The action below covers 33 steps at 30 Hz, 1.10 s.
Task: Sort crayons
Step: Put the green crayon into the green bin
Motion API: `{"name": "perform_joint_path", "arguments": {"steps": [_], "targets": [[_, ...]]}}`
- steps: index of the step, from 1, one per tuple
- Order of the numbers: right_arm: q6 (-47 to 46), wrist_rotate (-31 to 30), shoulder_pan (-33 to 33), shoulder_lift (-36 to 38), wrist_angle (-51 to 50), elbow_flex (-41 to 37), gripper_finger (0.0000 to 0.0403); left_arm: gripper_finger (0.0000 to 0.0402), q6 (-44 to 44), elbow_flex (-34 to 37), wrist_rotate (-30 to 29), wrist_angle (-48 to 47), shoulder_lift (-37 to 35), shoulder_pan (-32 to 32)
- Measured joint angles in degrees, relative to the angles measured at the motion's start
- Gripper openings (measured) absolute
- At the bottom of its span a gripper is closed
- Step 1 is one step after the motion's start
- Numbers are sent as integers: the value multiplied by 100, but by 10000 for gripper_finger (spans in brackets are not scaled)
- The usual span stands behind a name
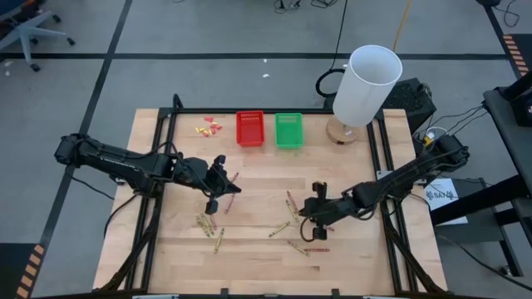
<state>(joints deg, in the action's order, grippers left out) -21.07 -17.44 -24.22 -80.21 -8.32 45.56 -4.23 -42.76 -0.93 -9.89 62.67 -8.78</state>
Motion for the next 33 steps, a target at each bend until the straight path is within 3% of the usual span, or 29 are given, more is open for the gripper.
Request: {"name": "perform_joint_path", "arguments": {"steps": [7,15,27,33], "targets": [[1012,-668,60,705,325,-8,18,0,-2,0,0,25,0,0],[1541,-670,257,1326,670,-467,18,0,-4,0,2,37,0,0],[1878,-637,714,1629,5218,-2516,18,0,-5,0,2,93,0,0],[1896,-582,868,1624,6105,-2667,18,0,-2,0,0,219,-1,0]]}}
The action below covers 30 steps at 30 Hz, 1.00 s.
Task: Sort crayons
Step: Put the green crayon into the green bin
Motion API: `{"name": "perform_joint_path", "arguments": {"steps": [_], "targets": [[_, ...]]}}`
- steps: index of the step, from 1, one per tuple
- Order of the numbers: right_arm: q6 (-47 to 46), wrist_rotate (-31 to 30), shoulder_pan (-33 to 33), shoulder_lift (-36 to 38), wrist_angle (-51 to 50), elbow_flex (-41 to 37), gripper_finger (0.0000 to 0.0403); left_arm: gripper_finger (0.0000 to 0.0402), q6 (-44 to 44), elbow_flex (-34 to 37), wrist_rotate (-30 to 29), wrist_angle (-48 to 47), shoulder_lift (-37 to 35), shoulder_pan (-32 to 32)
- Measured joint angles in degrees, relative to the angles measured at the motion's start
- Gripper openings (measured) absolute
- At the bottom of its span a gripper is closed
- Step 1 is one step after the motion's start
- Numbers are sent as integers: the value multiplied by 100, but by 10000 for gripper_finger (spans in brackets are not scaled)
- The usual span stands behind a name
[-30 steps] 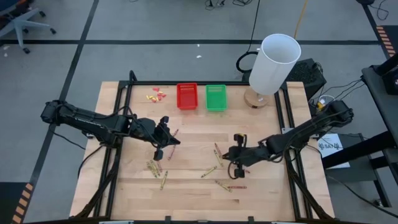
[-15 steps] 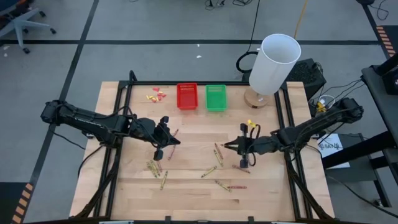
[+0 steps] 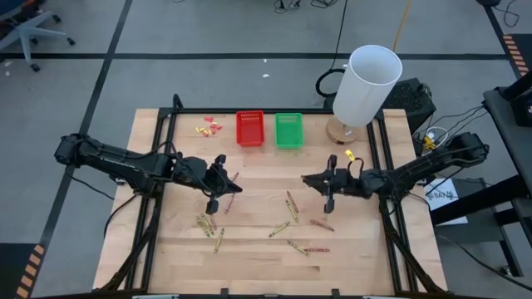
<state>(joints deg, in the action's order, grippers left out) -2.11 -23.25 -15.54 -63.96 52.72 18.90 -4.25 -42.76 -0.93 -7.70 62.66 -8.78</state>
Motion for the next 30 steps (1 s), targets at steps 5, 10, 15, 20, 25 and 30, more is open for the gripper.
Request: {"name": "perform_joint_path", "arguments": {"steps": [5,10,15,20,25,30], "targets": [[40,370,91,0,260,-2,18,0,0,0,-86,-10,0,0],[83,394,97,0,280,-2,18,0,0,0,-92,-15,-1,0],[273,392,97,0,280,-2,18,0,0,0,-103,-14,-1,0],[829,392,97,0,278,-2,18,0,0,0,-107,-14,-1,0],[1794,402,95,0,248,-2,18,0,2,0,-107,-14,-1,0],[2673,405,95,0,225,-2,18,0,2,0,-107,-11,-1,0]]}}
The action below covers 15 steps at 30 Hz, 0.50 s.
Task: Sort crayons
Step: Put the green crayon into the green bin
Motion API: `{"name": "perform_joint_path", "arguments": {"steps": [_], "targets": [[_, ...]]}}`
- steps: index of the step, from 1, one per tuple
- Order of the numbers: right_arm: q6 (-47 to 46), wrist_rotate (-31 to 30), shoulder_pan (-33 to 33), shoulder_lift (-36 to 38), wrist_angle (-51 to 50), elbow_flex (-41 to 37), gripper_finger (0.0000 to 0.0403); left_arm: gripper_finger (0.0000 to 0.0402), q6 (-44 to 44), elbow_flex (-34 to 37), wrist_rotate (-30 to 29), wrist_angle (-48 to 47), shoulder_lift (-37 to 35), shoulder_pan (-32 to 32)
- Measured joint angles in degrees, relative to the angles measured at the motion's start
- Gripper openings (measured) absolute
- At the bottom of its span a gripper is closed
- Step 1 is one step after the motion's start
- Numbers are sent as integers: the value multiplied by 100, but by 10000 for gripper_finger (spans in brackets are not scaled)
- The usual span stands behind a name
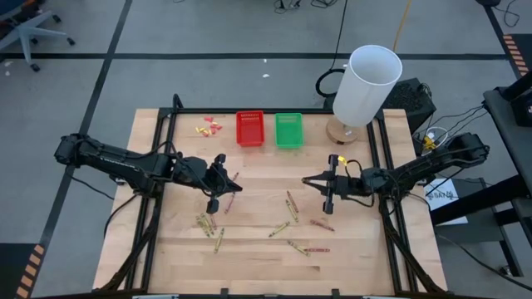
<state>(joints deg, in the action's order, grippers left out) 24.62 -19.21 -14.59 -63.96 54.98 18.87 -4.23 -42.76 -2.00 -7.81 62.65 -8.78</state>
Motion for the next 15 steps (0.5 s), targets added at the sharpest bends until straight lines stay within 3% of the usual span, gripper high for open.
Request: {"name": "perform_joint_path", "arguments": {"steps": [7,15], "targets": [[595,1,0,0,3,0,18,0,4,0,0,2,1,0],[610,3,0,0,4,0,18,0,6,0,-2,4,0,0]]}}
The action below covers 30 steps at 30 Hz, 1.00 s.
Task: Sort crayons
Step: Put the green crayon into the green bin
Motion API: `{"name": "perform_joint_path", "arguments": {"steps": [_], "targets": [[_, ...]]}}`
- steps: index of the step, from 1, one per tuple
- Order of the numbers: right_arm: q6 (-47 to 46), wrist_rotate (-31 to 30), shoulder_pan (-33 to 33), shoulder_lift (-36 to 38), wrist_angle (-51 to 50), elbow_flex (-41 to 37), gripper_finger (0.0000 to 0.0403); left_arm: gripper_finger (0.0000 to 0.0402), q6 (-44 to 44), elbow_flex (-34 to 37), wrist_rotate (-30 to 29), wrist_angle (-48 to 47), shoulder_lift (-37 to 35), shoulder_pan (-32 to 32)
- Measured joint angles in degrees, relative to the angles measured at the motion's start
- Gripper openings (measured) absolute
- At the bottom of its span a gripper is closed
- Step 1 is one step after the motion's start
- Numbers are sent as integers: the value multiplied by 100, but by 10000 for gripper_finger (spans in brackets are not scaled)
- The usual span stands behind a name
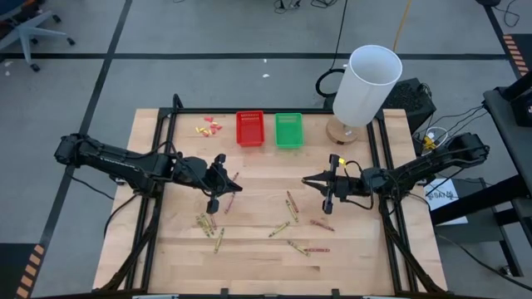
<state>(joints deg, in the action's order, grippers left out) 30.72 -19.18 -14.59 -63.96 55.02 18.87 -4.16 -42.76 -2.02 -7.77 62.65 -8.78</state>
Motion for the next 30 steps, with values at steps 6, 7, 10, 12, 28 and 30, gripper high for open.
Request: {"name": "perform_joint_path", "arguments": {"steps": [6,7,10,12,28,30], "targets": [[-75,2,0,0,0,0,18,0,0,0,-1,0,0,0],[-116,2,0,0,1,0,18,0,0,0,-1,0,0,0],[-142,2,0,0,1,0,18,0,2,0,-1,0,0,0],[-179,2,0,0,1,0,18,0,2,0,-1,0,0,0],[-1301,-653,689,-4,-1079,972,18,0,11,0,-147,-2,0,0],[-1595,-647,967,-21,-1370,1172,18,0,11,0,-147,-4,0,0]]}}
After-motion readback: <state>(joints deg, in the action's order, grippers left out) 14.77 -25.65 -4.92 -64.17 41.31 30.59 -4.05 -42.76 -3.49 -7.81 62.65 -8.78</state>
